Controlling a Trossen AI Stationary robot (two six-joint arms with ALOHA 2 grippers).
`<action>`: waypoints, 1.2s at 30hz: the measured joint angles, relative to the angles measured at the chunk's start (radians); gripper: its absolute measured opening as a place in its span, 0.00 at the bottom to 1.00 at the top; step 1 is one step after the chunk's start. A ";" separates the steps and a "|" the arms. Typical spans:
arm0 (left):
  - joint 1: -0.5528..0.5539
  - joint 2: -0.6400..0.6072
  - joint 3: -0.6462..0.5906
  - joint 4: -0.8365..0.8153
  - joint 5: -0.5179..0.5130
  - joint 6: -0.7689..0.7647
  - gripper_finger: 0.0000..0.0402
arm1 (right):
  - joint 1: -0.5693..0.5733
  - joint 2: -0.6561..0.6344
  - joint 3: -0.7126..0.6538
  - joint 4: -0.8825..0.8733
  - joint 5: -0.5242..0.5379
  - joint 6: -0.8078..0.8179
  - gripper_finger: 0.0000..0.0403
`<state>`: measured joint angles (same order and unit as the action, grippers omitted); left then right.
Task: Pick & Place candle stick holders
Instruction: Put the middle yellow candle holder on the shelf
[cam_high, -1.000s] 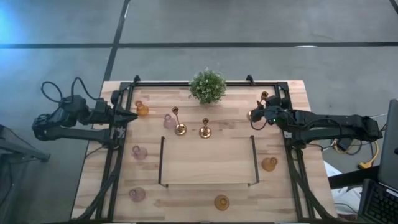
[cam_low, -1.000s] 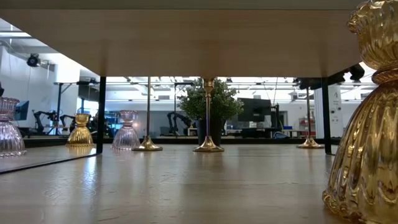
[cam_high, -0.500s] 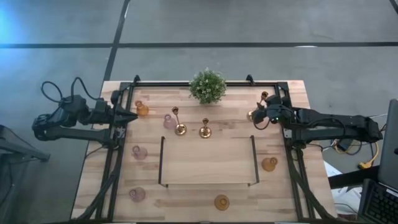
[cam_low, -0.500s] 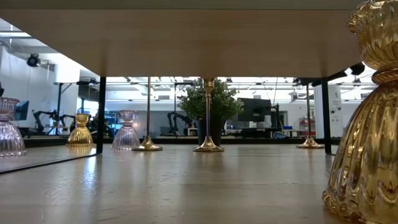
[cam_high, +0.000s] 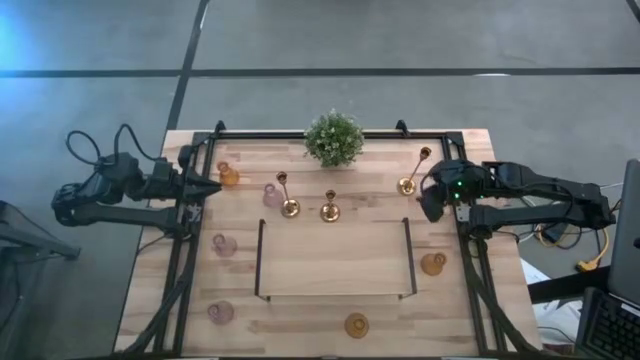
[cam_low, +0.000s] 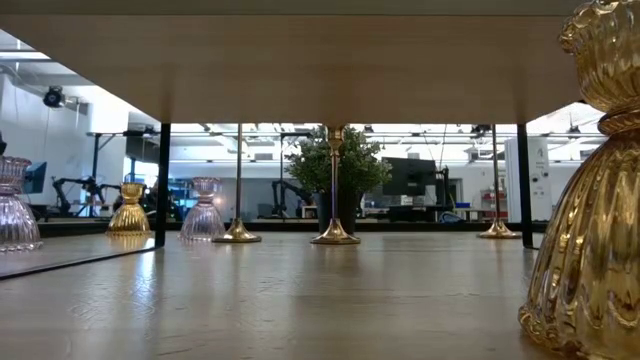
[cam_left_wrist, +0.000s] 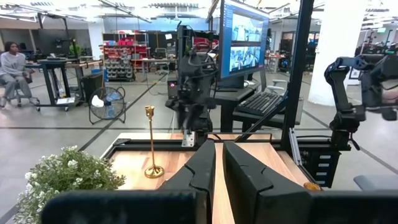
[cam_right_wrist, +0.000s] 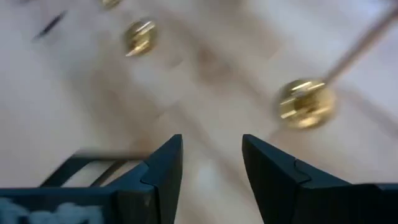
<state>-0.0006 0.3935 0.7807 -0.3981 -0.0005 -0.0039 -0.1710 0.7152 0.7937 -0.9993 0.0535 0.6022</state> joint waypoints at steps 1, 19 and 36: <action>0.000 0.000 0.000 0.000 0.000 0.000 0.09 | 0.011 0.004 0.008 -0.018 -0.033 0.002 0.37; 0.000 0.000 0.000 0.000 0.000 0.000 0.09 | 0.529 0.118 0.075 -0.224 -0.074 0.538 0.20; 0.000 0.000 0.000 0.000 0.000 0.000 0.09 | 0.783 0.517 0.194 -0.196 -0.032 0.760 0.20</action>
<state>-0.0006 0.3932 0.7808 -0.3981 -0.0005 -0.0040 0.6118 1.2320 0.9882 -1.1956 0.0217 1.3624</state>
